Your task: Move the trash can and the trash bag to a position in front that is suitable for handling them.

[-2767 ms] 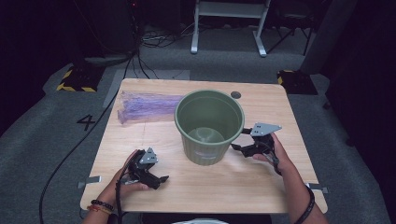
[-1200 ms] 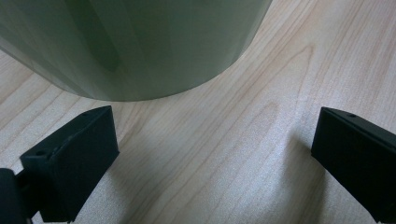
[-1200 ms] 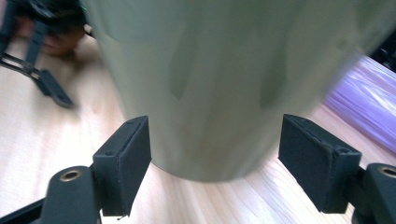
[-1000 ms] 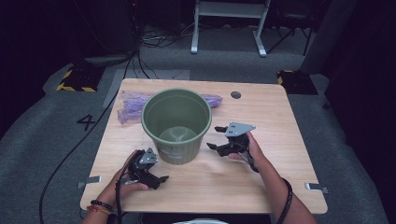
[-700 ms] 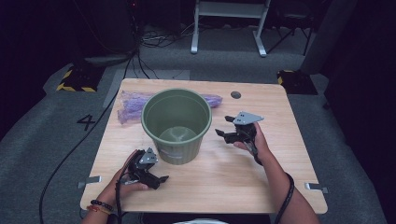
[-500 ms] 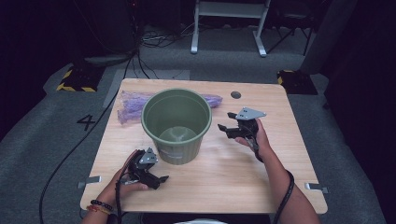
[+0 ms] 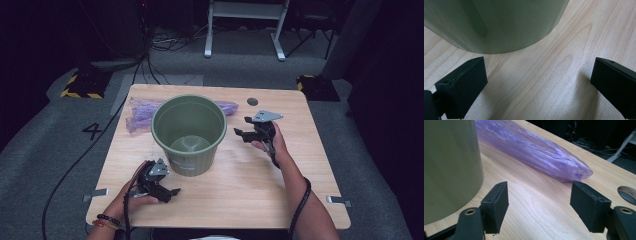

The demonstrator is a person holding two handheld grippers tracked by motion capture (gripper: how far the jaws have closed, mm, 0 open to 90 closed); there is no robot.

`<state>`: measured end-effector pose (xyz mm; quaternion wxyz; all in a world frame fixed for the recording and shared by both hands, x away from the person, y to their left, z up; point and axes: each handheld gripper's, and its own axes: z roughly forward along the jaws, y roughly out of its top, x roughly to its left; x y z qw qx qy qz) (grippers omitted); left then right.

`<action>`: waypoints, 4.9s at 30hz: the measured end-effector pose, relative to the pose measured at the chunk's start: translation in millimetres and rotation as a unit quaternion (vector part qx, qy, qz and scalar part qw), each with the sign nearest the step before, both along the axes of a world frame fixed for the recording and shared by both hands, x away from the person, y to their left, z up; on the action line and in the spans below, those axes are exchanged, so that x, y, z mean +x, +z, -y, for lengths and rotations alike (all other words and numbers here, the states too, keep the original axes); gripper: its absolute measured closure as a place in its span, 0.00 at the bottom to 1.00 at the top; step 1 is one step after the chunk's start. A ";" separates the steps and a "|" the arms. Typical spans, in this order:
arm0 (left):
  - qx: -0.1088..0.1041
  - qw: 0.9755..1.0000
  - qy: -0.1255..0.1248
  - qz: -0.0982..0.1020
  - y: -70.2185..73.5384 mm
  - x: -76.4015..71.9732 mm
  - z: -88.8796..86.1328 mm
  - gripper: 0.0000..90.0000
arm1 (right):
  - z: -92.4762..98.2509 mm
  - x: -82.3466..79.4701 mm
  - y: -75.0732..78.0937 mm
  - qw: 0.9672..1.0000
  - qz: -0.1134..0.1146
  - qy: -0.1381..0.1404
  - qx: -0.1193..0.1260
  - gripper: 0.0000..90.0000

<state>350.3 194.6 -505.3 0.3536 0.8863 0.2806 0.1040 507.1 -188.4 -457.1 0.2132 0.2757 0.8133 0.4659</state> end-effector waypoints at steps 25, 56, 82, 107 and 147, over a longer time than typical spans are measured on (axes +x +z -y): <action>0.000 1.000 0.001 0.000 0.0 0.2 0.2 0.00 | -37.9 67.1 1.4 1.000 -0.011 -0.021 -0.011 0.29; -0.003 1.000 0.017 0.003 0.0 -4.5 -1.9 0.02 | -64.0 102.1 -42.8 0.995 -0.072 -0.059 -0.030 0.67; -0.002 1.000 0.017 0.003 0.1 -4.7 -2.0 0.02 | -9.6 49.9 -37.1 0.994 -0.088 -0.051 -0.043 1.00; -0.002 1.000 0.010 0.002 0.2 -2.4 -1.6 0.02 | 48.3 -73.5 -26.3 0.996 -0.083 -0.011 -0.033 0.97; -0.003 1.000 0.009 0.002 0.0 -1.2 -0.2 0.02 | 94.1 -124.0 -1.0 0.999 -0.016 -0.022 -0.026 0.46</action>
